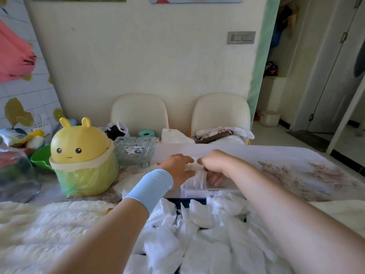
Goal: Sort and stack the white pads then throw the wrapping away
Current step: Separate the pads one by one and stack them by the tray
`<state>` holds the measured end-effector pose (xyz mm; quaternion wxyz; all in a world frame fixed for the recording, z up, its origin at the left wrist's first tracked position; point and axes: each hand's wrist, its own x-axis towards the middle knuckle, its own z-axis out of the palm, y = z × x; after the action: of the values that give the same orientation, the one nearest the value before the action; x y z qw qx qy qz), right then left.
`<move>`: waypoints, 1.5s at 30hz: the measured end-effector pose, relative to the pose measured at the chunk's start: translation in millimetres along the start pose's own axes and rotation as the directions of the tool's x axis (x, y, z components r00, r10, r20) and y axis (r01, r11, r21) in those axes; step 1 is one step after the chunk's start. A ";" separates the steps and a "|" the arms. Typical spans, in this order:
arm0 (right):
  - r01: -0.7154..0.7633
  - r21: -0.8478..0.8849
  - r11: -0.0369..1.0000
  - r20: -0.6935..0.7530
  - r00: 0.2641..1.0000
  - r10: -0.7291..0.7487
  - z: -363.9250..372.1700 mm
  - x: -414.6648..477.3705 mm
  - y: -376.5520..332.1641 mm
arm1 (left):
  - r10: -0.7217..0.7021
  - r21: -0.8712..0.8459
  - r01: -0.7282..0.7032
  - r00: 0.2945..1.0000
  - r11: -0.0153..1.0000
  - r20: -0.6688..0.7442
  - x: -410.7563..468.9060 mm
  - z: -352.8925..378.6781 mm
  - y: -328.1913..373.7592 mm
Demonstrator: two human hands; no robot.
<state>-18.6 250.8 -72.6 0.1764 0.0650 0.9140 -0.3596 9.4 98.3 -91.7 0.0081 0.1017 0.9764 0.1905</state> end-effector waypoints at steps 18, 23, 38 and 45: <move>0.174 -0.123 0.977 -0.107 0.977 -0.187 0.5 -26.5 7.4 | 0.071 0.076 -0.076 0.995 0.994 0.066 -26.6 3.8 12.4; 0.461 -0.302 0.834 0.003 0.876 -0.483 -11.8 -71.9 8.8 | 0.012 -0.016 -0.013 0.997 1.000 -0.073 -50.0 -12.8 14.1; 0.469 -0.466 0.750 0.100 0.871 -0.482 8.4 -104.5 24.2 | -0.124 -0.461 0.017 0.971 0.887 -0.202 -118.5 -7.9 22.1; 0.574 0.116 0.811 -0.025 0.817 -0.575 2.9 -133.5 41.2 | -0.149 -0.732 -0.009 0.977 0.681 -0.151 -141.7 -6.7 39.6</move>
<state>116.4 280.2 -51.4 0.0602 -0.2058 0.8670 -0.4498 155.5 103.2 -74.0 -0.0420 0.0333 0.8189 0.5714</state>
